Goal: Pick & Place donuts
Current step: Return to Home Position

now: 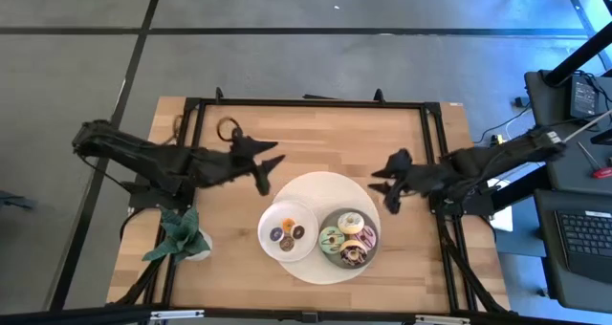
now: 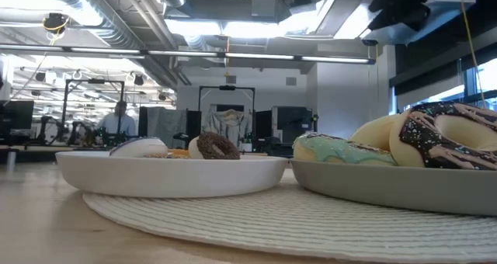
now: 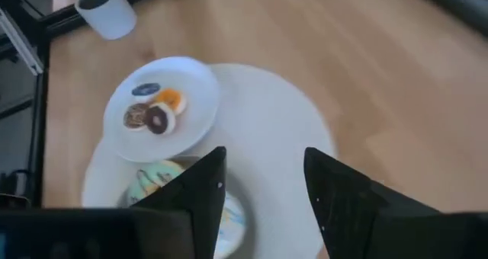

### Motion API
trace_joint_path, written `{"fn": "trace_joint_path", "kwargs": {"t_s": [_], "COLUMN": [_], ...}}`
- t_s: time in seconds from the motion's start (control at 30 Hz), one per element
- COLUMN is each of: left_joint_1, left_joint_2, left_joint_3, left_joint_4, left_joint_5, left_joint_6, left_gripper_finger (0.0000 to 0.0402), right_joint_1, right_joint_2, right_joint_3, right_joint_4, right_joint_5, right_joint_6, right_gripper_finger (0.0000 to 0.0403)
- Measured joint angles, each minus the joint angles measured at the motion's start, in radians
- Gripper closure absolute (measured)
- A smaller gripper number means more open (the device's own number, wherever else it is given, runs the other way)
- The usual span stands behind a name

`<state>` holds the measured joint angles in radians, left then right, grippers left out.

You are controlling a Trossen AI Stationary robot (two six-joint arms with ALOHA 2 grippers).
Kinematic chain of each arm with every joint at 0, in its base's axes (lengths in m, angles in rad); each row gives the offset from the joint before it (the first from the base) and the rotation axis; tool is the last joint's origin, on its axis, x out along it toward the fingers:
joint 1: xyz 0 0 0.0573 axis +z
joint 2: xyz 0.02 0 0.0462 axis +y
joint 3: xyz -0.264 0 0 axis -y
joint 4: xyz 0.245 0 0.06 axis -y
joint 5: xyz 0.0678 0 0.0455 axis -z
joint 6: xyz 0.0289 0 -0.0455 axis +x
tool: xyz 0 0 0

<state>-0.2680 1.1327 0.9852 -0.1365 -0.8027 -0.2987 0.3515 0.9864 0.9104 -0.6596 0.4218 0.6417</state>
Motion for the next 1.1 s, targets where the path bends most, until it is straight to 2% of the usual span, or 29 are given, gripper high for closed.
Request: {"fn": "trace_joint_path", "kwargs": {"t_s": [0.07,0.17,0.27,0.37,0.47,0.53,0.63,0.77,0.83,0.93,1.1], "left_joint_1": [0.029,0.064,0.098,0.126,0.133,0.123,0.105,0.103,0.102,0.102,0.102], "left_joint_2": [-0.051,-0.098,-0.125,-0.19,-0.278,-0.331,-0.399,-0.464,-0.492,-0.523,-0.612], "left_joint_3": [-0.032,-0.111,-0.191,-0.234,-0.244,-0.244,-0.244,-0.244,-0.244,-0.244,-0.244], "left_joint_4": [0.029,0.185,0.292,0.215,0.121,0.079,-0.013,-0.187,-0.256,-0.283,-0.358], "left_joint_5": [0.106,0.281,0.353,0.253,0.107,0.059,0.053,0.03,0.07,0.128,0.133], "left_joint_6": [-0.018,0.025,0.044,0.095,0.032,0.025,0.076,-0.011,-0.014,-0.026,-0.032], "left_gripper_finger": [0.0207,0.0206,0.0207,0.021,0.0209,0.0207,0.0206,0.0207,0.0209,0.021,0.0208], "right_joint_1": [-0.029,-0.069,-0.095,-0.106,-0.111,-0.111,-0.112,-0.12,-0.134,-0.176,-0.26], "right_joint_2": [-0.071,-0.191,-0.306,-0.407,-0.485,-0.525,-0.559,-0.567,-0.571,-0.577,-0.606], "right_joint_3": [-0.025,-0.087,-0.168,-0.24,-0.279,-0.291,-0.295,-0.296,-0.296,-0.296,-0.296], "right_joint_4": [-0.006,0.024,0.077,0.126,0.127,0.128,0.122,0.12,0.104,0.097,0.093], "right_joint_5": [-0.002,-0.005,-0.026,-0.05,-0.024,0.0,0.003,0.003,0.003,0.026,0.004], "right_joint_6": [-0.052,-0.112,-0.132,-0.175,-0.207,-0.22,-0.264,-0.261,-0.283,-0.309,-0.328], "right_gripper_finger": [0.0225,0.0225,0.0225,0.0225,0.0225,0.0225,0.0225,0.0225,0.0225,0.0225,0.0225]}}
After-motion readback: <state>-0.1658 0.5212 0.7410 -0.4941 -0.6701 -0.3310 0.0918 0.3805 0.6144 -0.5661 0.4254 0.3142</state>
